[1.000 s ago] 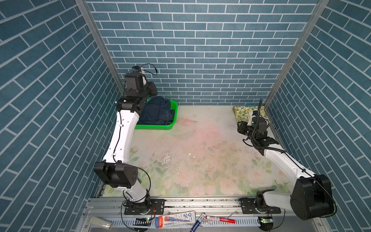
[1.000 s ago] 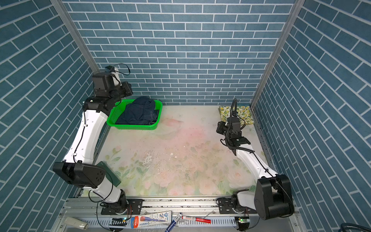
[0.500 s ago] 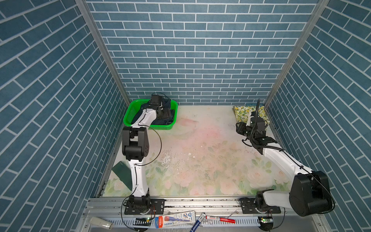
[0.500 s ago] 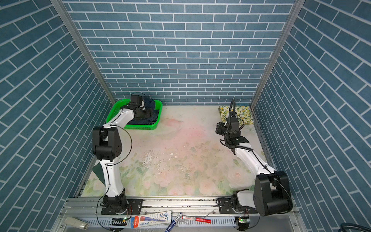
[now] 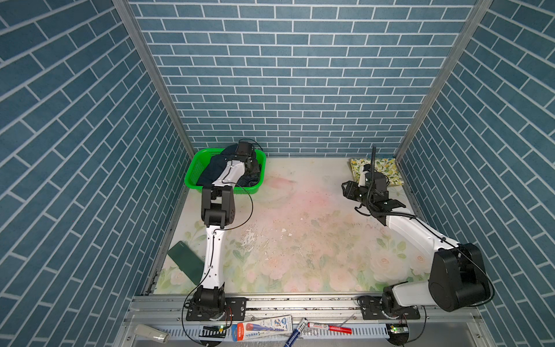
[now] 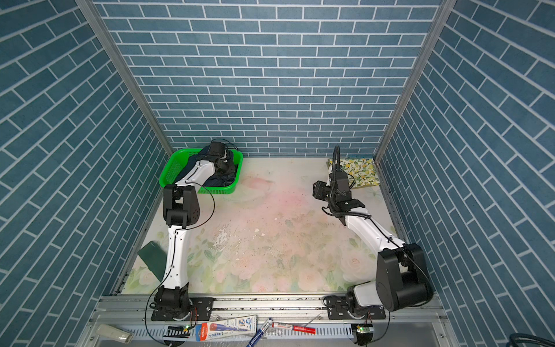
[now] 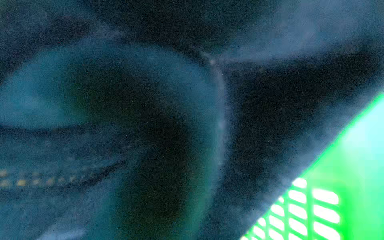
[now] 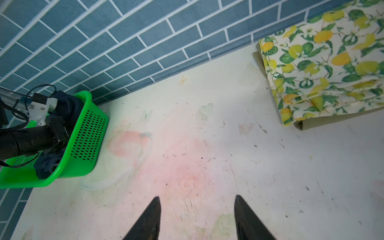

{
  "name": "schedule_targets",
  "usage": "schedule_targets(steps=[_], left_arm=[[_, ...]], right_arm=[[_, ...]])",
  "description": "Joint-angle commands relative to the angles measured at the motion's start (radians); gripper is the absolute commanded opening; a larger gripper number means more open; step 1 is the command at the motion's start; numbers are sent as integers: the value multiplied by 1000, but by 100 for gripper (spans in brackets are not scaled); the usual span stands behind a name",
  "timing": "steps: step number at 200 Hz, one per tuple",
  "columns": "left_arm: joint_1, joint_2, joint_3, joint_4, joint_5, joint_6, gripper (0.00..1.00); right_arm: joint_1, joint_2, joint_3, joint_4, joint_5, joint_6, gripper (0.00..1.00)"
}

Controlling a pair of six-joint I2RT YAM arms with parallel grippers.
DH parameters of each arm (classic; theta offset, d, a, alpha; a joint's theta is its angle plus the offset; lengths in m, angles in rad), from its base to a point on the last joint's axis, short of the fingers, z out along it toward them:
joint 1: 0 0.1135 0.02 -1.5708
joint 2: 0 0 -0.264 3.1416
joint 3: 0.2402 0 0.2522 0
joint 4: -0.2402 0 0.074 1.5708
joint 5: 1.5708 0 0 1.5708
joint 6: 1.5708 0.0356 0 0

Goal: Fold and stack skirts
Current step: Pick up the skirt from the basket.

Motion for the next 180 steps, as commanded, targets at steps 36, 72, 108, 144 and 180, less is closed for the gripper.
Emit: schedule_targets(steps=[36,72,108,144,180], left_arm=[[-1,-412,-104,11,-98,70,0],[0,-605,-130,32,-97,113,0],[-7,-739,-126,84,17,77,0],[-85,-835,-112,131,103,54,0],[-236,-889,-97,151,132,56,0]], right_arm=[[15,-60,52,-26,6,-35,55],[18,-78,44,-17,12,-15,55],[18,-101,37,-18,47,-11,54],[18,-131,34,-34,92,-7,54],[1,-172,22,-64,119,21,54]])
